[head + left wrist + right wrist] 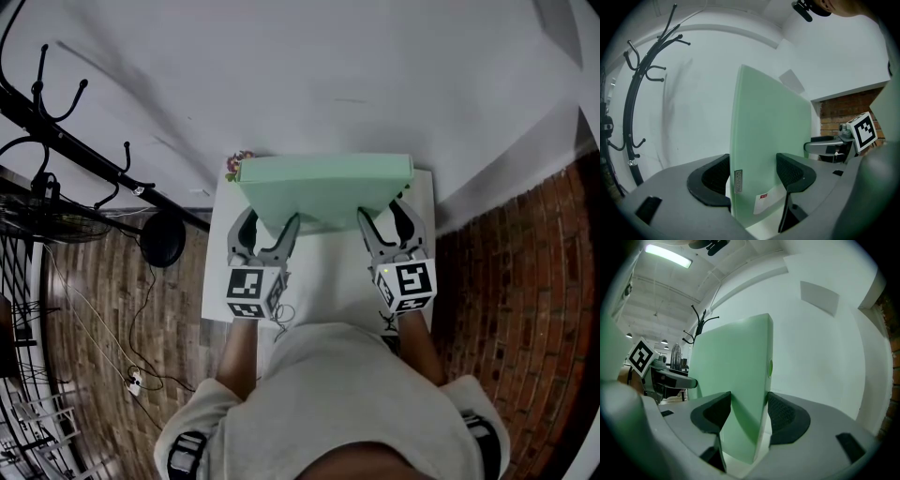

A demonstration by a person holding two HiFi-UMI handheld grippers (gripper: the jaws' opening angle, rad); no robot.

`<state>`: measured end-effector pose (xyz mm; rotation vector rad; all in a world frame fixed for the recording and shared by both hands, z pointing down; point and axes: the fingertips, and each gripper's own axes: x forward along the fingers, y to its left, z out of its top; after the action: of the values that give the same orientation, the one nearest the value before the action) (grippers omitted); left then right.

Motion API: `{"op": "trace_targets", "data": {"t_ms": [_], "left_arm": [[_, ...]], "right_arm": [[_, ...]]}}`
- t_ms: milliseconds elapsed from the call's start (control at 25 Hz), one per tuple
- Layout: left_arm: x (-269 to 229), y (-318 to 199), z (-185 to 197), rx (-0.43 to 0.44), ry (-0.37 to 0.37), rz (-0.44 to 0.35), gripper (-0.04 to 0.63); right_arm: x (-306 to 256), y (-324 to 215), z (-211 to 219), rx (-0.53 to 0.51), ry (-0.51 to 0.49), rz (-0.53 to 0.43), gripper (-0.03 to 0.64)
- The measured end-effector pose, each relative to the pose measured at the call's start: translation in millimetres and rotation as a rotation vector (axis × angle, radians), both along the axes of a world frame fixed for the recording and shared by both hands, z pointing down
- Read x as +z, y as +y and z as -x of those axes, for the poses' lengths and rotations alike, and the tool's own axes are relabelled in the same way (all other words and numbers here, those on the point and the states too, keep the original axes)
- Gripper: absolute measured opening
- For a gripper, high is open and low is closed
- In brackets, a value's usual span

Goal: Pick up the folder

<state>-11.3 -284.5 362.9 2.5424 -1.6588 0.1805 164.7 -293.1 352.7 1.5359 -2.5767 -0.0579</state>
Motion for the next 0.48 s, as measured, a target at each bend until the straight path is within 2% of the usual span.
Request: {"op": "trace_targets", "data": {"t_ms": [480], "left_arm": [[2.2, 3.0, -0.8, -0.002, 0.002, 0.007, 0.322]], "right_arm": [[1.3, 2.8, -1.0, -0.003, 0.001, 0.005, 0.247]]}}
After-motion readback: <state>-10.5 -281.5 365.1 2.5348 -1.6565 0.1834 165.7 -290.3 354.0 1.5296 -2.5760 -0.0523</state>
